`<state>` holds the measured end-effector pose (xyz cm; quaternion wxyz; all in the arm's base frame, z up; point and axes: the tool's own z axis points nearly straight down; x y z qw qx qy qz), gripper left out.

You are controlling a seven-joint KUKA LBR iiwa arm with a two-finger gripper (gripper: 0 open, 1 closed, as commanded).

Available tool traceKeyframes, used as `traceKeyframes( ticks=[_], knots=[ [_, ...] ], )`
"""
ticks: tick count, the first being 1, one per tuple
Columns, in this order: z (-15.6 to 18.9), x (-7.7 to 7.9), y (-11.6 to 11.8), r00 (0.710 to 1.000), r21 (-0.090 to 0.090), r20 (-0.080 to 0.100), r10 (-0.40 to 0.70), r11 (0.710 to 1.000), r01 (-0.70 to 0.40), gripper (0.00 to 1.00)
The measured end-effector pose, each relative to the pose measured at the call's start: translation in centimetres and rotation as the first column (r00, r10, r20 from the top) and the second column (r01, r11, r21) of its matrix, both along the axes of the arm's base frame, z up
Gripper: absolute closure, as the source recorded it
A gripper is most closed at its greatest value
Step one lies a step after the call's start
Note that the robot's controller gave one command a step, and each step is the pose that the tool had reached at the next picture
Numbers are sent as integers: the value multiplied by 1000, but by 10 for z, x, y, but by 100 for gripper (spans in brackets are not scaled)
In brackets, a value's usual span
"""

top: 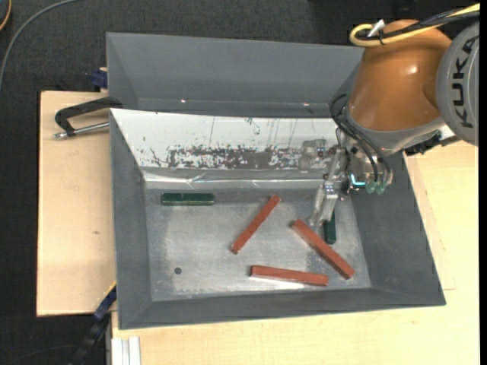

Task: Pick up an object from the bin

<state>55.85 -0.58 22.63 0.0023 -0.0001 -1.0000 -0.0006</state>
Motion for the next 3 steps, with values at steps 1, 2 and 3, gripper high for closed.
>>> traceKeyframes(
  ticks=[1, 2, 3],
  knots=[
    [-113, 21, 22, 966, 1, 1, 257, 966, -257, 0],
    [-157, 15, 55, 890, 1, 4, 457, 890, -457, 0],
    [-155, 16, 54, 891, 0, 7, 455, 891, -455, 100]
  ],
)
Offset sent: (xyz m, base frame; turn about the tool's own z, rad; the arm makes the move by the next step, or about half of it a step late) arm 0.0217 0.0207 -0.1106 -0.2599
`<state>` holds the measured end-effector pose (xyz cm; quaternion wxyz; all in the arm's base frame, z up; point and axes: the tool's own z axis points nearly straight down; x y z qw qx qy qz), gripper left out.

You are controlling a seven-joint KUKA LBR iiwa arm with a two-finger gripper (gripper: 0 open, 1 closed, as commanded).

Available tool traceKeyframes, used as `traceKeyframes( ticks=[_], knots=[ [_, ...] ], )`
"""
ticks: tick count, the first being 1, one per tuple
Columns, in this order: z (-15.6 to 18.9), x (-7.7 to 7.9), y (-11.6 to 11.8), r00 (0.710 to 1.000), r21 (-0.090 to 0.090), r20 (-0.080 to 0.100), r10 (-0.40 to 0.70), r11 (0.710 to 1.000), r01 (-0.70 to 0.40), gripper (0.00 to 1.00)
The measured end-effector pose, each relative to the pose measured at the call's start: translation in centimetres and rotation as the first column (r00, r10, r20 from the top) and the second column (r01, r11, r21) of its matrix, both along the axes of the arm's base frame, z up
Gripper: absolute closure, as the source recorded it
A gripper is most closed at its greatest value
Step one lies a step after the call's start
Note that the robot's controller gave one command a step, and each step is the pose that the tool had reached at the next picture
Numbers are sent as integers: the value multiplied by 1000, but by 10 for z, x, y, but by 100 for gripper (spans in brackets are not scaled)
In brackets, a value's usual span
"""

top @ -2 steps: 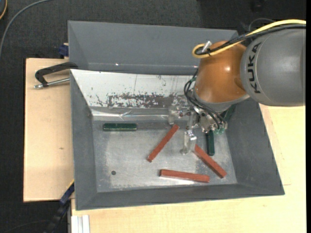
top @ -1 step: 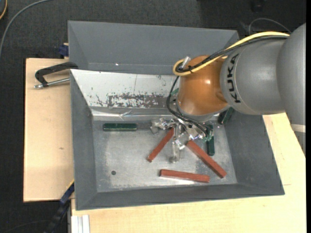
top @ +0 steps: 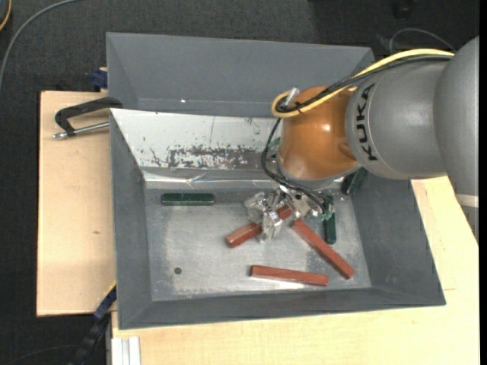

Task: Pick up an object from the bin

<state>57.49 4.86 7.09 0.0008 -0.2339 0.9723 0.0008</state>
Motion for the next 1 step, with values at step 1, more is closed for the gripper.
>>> traceKeyframes(
  ticks=[1],
  knots=[
    [143, -7, 3, 996, 0, 5, 88, 996, -88, 100]
  ],
)
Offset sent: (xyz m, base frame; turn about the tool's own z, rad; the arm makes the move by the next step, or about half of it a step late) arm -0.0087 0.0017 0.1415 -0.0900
